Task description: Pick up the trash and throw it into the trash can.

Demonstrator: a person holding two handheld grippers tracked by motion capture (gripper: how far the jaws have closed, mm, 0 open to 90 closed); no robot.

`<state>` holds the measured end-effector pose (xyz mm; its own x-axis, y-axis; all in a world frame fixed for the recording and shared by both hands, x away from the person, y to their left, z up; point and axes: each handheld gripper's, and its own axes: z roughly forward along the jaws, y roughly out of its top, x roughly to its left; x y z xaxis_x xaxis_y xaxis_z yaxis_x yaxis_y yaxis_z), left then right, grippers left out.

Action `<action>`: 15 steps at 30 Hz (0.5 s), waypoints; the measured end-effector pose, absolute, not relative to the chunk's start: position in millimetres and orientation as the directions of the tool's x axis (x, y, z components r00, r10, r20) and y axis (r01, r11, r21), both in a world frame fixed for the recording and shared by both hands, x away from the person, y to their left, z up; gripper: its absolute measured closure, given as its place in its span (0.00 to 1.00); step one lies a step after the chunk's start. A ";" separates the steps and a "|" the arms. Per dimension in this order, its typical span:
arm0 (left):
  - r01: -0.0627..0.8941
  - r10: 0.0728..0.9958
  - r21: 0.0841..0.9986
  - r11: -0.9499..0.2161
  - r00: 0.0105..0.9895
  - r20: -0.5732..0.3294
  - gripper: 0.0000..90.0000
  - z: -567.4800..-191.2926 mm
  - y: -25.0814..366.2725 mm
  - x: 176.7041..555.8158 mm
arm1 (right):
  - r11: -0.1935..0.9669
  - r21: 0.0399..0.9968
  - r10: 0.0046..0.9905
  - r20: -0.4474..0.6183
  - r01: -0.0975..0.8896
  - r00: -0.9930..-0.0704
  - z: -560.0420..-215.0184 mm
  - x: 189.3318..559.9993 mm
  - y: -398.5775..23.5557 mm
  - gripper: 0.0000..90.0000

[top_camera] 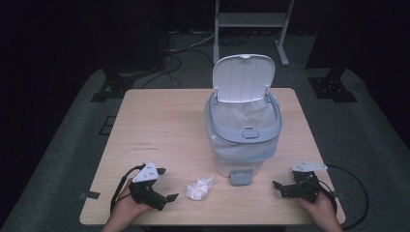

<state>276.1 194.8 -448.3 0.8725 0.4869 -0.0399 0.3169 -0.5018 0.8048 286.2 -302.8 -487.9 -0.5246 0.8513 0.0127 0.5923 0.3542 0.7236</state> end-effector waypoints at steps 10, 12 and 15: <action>0.293 0.447 0.811 -0.506 0.893 -0.044 0.00 -447.9 174.6 277.9 | 0.356 0.723 0.851 0.011 0.592 -0.525 -487.9 286.3 -302.9 0.07; 0.291 0.441 0.814 -0.503 0.896 -0.048 0.00 -448.0 171.1 278.9 | 0.355 0.724 0.851 0.012 0.592 -0.525 -487.9 286.2 -302.8 0.07; 0.286 0.433 0.816 -0.503 0.900 -0.048 0.00 -448.8 165.5 280.4 | 0.355 0.724 0.851 0.012 0.592 -0.525 -487.9 286.2 -302.9 0.07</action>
<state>280.4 165.5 -448.8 0.9001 0.4331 -0.0484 0.2858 -0.5027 0.8158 286.2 -302.9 -487.9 -0.5251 0.8509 0.0117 0.5918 0.3553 0.7235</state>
